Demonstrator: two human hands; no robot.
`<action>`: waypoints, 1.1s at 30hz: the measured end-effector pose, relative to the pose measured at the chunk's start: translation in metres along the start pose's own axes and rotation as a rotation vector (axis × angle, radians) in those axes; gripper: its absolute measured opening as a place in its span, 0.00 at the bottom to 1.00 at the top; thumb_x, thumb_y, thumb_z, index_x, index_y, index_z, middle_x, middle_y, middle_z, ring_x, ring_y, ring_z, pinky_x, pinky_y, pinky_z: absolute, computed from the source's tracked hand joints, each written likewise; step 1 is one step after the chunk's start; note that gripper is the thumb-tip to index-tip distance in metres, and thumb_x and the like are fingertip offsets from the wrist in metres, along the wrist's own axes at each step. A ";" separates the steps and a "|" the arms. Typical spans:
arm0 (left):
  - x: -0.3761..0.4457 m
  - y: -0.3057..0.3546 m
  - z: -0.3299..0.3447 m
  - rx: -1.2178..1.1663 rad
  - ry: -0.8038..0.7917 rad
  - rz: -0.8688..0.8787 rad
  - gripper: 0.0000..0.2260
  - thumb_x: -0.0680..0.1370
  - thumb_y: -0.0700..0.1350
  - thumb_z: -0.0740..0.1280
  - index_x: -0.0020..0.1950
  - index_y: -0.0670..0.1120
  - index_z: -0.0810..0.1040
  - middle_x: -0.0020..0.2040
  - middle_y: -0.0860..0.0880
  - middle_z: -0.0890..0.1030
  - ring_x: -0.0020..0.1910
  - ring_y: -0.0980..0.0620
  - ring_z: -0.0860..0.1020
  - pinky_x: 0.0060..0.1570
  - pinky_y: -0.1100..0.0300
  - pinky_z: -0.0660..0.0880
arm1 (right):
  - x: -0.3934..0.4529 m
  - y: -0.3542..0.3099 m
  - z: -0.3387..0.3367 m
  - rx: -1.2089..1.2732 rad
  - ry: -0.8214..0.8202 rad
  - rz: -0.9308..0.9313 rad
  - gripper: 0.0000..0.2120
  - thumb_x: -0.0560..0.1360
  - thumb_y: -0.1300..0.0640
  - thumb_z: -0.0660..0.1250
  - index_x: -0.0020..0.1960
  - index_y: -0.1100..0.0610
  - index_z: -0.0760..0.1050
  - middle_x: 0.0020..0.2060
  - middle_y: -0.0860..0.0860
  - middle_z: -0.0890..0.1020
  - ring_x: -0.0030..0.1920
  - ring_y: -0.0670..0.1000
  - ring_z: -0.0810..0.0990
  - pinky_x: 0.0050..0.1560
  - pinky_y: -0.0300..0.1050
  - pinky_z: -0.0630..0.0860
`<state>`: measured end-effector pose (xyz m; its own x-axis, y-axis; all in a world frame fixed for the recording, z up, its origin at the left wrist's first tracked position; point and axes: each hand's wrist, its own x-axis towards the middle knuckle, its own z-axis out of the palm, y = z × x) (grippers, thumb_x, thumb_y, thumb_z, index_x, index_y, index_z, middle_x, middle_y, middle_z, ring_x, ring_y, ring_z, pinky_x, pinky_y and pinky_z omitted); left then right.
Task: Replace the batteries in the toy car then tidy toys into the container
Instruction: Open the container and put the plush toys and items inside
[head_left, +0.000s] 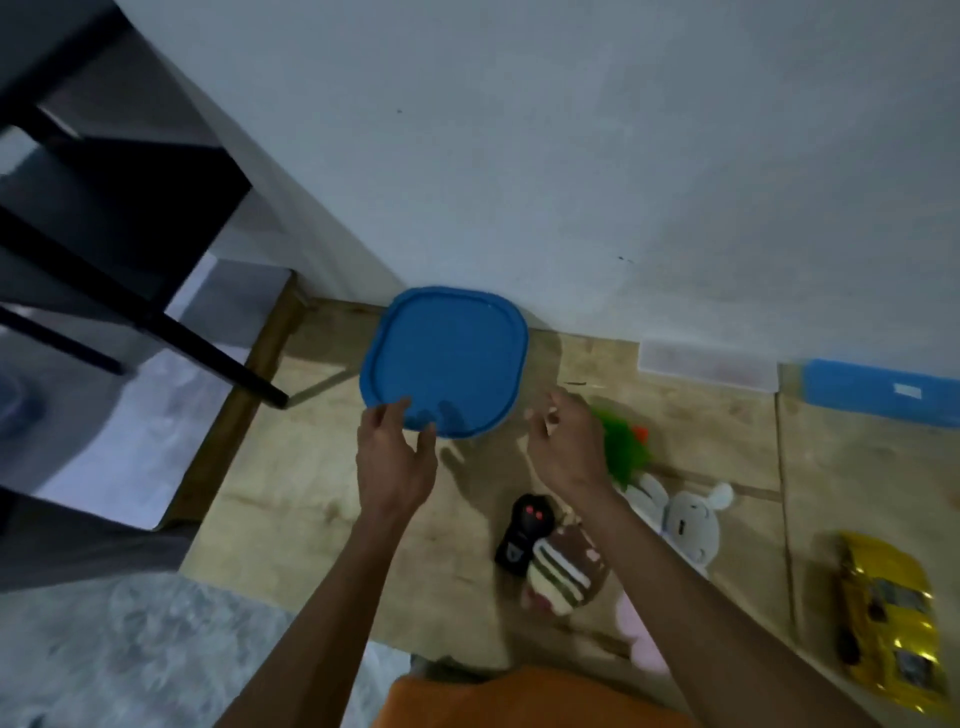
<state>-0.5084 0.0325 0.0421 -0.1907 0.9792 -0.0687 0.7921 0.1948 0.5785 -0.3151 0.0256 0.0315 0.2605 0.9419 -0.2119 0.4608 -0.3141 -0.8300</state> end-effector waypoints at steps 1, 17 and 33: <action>0.020 -0.007 -0.006 0.011 -0.003 -0.007 0.22 0.80 0.48 0.68 0.72 0.43 0.72 0.67 0.40 0.73 0.65 0.41 0.73 0.64 0.47 0.74 | 0.010 -0.009 0.012 -0.003 0.024 0.013 0.20 0.81 0.57 0.63 0.72 0.59 0.70 0.62 0.57 0.77 0.61 0.57 0.77 0.58 0.46 0.74; 0.157 -0.044 0.007 -0.247 -0.245 -0.076 0.32 0.75 0.49 0.75 0.75 0.41 0.67 0.67 0.41 0.74 0.65 0.41 0.75 0.62 0.45 0.77 | 0.067 -0.038 0.105 0.218 0.329 0.383 0.30 0.80 0.55 0.65 0.79 0.51 0.58 0.73 0.51 0.70 0.71 0.53 0.70 0.70 0.56 0.71; 0.161 -0.045 0.004 -0.459 -0.283 -0.191 0.32 0.70 0.38 0.78 0.68 0.49 0.67 0.60 0.53 0.74 0.58 0.50 0.75 0.58 0.53 0.78 | 0.073 -0.041 0.103 0.514 0.440 0.492 0.27 0.73 0.66 0.73 0.66 0.52 0.65 0.60 0.47 0.76 0.58 0.50 0.78 0.56 0.47 0.79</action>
<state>-0.5724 0.1813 0.0018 -0.0931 0.9182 -0.3850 0.4136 0.3874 0.8239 -0.4026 0.1191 -0.0030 0.6875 0.5456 -0.4792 -0.2086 -0.4837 -0.8500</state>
